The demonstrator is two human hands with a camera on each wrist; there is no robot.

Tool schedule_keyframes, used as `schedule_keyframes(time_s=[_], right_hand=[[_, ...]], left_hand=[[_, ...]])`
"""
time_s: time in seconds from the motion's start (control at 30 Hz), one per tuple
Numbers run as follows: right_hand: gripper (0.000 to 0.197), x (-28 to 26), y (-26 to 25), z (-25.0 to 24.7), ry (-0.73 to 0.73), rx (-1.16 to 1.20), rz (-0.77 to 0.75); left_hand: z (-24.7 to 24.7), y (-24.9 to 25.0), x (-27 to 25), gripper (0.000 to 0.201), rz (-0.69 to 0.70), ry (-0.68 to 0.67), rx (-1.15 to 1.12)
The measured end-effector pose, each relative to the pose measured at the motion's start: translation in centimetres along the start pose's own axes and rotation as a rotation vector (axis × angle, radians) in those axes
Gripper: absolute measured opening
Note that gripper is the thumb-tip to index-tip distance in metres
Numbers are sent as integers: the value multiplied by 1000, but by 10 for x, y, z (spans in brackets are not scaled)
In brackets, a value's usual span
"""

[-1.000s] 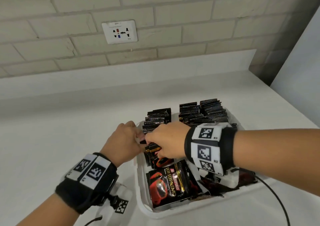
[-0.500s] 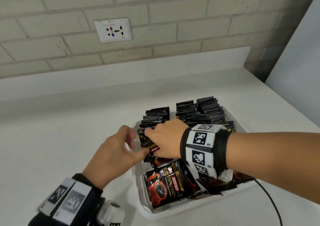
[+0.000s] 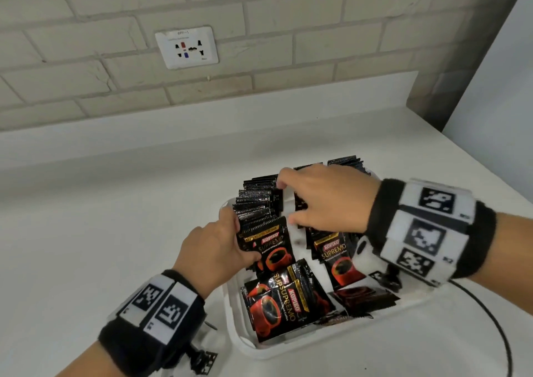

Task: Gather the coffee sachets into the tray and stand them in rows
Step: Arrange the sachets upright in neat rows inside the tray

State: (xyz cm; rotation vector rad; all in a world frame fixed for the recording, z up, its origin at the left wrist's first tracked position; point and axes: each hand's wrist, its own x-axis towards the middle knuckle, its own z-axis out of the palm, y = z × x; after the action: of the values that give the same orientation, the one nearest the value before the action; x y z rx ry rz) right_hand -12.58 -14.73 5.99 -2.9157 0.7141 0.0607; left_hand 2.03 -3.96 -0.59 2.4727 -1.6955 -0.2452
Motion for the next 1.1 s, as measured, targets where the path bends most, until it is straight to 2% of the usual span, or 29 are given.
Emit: schedule_keyframes(time_s=[0.07, 0.13, 0.2, 0.27, 0.33, 0.43, 0.47, 0.57, 0.67, 0.77, 1.0, 1.1], right_hand=[[39, -10, 6, -3, -38, 49, -8], [30, -19, 7, 1, -174, 71, -63], [26, -26, 5, 9, -336, 71, -125], [28, -32, 4, 12, -413, 85, -141], [28, -36, 6, 7, -385, 113, -130], [26, -42, 13, -4, -309, 162, -114], [24, -46, 14, -7, -300, 184, -117], [28, -63, 18, -8, -349, 218, -117], [45, -85, 22, 10, -445, 146, -118], [55, -103, 29, 29, -465, 142, -109], [48, -118, 28, 49, -343, 248, -70], [45, -117, 24, 54, -341, 246, -69]], left_hand=[[-3, 0, -2, 54, -9, -8, -9], [-8, -1, -6, 51, -12, -5, -27], [-13, -2, -13, 45, 29, 24, 13], [-19, -1, -22, 40, 105, 17, 42], [-19, 2, -31, 35, 185, -97, -32], [-12, 9, -40, 17, 283, -282, -98], [-7, 10, -40, 22, 306, -301, -67], [4, 14, -39, 39, 380, -276, 104], [10, 16, -39, 42, 380, -258, 192], [10, 16, -40, 41, 382, -206, 189], [1, 22, -43, 46, 381, -155, 156], [-2, 33, -50, 67, 413, -208, 97]])
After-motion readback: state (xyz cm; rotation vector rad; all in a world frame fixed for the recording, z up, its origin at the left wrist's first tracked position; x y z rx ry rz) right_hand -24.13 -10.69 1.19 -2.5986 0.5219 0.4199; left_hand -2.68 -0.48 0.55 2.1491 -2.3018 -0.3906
